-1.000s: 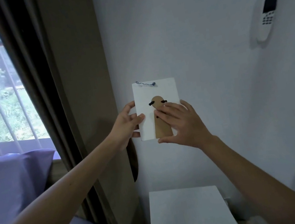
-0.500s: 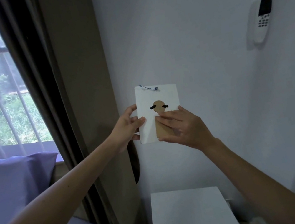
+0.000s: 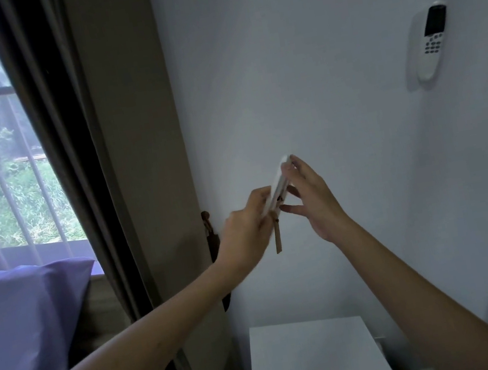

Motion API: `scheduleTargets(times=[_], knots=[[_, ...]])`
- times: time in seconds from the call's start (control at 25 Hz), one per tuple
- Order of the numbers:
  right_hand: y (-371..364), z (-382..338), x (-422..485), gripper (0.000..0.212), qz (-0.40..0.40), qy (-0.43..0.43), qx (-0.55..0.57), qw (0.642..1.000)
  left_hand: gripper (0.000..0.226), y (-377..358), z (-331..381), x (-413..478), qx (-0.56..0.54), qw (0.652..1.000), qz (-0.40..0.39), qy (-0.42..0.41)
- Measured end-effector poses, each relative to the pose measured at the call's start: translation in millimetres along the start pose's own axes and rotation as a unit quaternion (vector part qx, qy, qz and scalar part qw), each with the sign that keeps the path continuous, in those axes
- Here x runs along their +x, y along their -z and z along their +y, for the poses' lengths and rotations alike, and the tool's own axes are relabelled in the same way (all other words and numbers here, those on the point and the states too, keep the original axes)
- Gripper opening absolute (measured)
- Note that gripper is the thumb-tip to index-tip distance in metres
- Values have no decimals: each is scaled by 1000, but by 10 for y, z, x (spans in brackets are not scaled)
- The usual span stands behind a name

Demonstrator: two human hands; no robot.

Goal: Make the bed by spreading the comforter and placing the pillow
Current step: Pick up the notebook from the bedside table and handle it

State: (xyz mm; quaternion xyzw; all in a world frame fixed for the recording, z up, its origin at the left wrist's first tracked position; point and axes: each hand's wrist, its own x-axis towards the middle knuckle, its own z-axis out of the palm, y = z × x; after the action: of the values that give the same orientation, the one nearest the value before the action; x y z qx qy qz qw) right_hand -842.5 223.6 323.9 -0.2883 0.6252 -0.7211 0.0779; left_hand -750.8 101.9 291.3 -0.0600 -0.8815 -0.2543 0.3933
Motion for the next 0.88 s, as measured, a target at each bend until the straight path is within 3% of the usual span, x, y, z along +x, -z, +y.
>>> scheduleTargets(times=[0.08, 0.24, 0.44, 0.56, 0.68, 0.8, 0.88], knots=[[26, 1, 55, 53, 4, -11, -4, 1000, 38, -63, -18, -12, 67, 997, 11, -19], [67, 36, 61, 39, 27, -14, -19, 999, 42, -168, -48, -66, 113, 991, -13, -63], [78, 207, 67, 33, 109, -97, -81, 986, 42, -284, -163, -158, 122, 986, -106, -32], [176, 270, 30, 20, 123, -115, -60, 984, 39, -304, -357, -156, 50, 977, -169, 118], [314, 254, -2, 28, 73, -122, -21, 990, 56, -262, -569, -85, -72, 947, -198, 242], [401, 237, -14, 31, 34, -126, 0, 991, 71, -186, -605, -17, -254, 897, -231, 278], [448, 244, -35, 33, 34, -114, 6, 993, 86, -136, -572, 11, -319, 873, -241, 280]])
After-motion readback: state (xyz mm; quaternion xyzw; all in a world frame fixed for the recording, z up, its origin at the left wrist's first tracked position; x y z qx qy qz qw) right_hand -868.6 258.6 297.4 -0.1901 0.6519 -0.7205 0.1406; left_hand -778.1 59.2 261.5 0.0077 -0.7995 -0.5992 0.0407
